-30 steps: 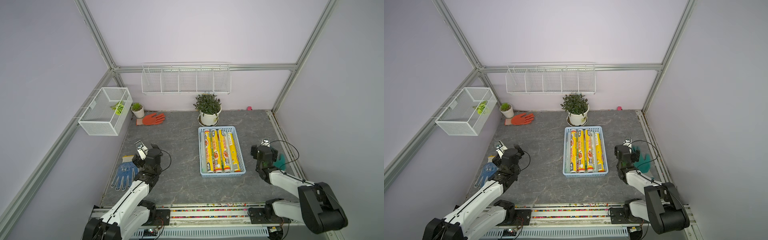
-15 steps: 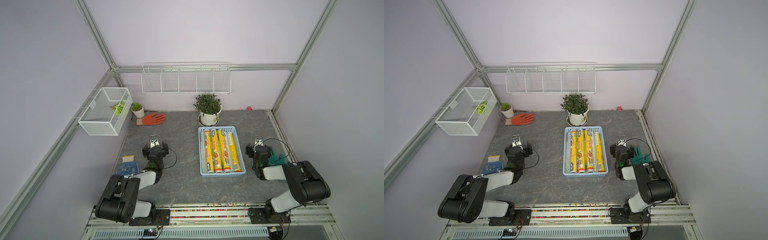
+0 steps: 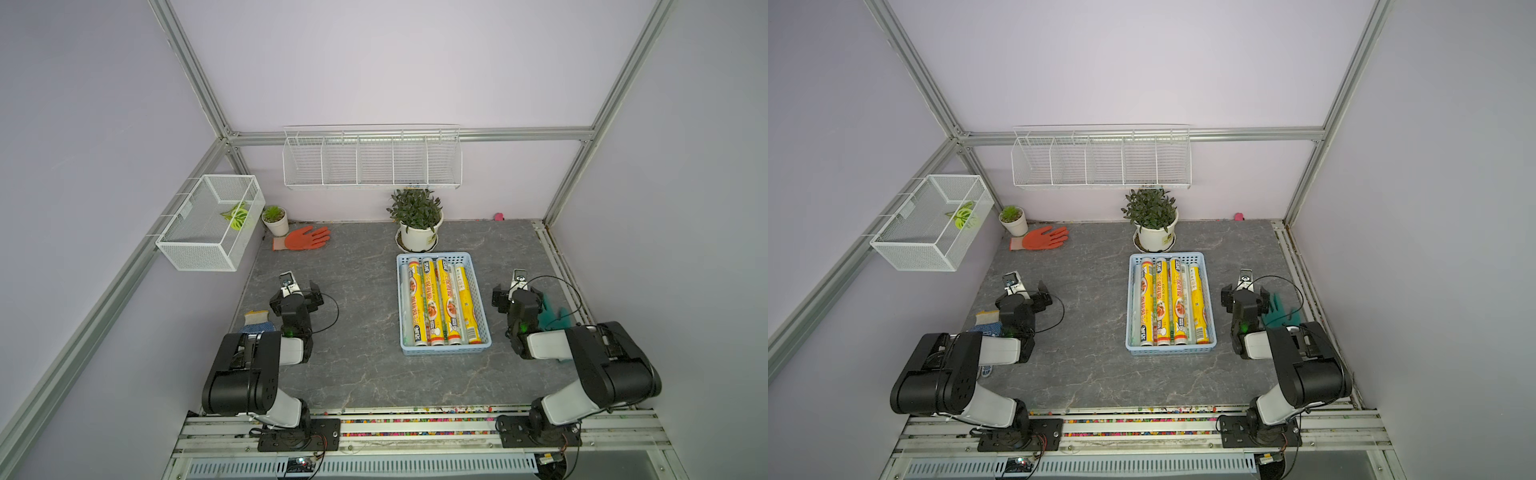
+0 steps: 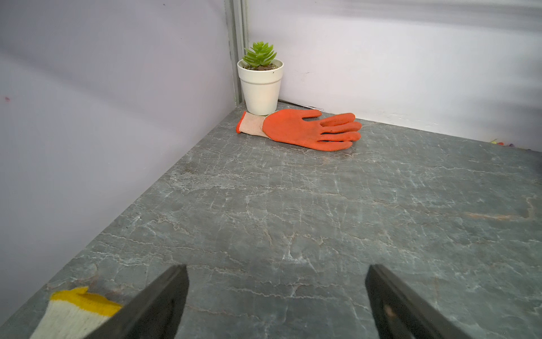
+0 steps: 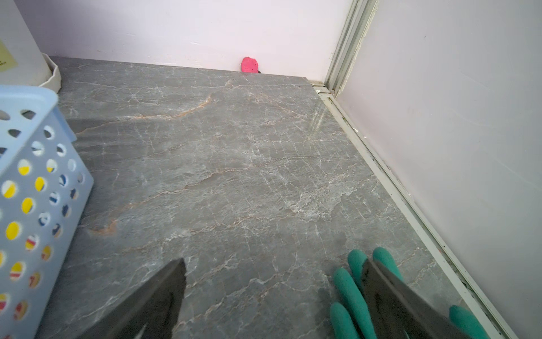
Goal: Put the plastic wrap into the basket
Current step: Reset both arms
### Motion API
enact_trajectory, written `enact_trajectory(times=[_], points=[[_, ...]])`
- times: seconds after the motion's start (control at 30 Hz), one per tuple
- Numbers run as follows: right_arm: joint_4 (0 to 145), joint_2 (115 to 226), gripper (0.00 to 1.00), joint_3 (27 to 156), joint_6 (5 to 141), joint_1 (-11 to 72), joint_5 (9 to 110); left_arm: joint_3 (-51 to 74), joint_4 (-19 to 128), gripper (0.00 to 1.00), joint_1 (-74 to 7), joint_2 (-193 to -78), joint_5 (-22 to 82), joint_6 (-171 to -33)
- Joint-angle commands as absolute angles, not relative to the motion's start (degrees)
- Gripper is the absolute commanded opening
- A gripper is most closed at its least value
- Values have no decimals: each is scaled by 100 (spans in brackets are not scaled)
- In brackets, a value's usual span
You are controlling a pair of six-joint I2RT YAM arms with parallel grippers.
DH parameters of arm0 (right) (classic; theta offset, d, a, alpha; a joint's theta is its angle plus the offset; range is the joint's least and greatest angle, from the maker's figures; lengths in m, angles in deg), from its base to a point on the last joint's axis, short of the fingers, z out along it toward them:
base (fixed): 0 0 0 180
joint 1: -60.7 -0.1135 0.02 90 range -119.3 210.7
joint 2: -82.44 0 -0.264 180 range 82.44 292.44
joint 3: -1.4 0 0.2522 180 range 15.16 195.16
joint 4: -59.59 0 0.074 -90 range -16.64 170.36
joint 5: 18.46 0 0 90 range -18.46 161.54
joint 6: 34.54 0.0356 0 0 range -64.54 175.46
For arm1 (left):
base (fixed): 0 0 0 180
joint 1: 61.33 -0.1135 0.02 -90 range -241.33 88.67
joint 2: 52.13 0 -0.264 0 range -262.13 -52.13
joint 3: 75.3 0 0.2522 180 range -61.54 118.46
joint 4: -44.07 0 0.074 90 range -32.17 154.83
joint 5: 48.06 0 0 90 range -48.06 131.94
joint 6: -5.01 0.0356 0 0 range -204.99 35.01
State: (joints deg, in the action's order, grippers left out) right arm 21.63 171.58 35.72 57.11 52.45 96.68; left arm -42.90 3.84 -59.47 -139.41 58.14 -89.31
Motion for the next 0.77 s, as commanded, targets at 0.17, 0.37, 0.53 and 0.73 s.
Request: enact_trajectory(times=[0.17, 0.37, 0.53, 0.73], points=[[2128, 17119, 99, 3661, 5721, 5271, 9608, -4124, 510, 100, -5980, -13862, 5696, -9040], [2107, 17103, 99, 3639, 5713, 5271, 9609, -4109, 540, 100, -5958, -13848, 5644, -8983], [2108, 17107, 99, 3642, 5714, 5271, 9601, -4097, 575, 100, -5962, -13852, 5637, -8991], [2097, 17110, 99, 3636, 5719, 5270, 9609, -4088, 576, 100, -5966, -13847, 5637, -8996]])
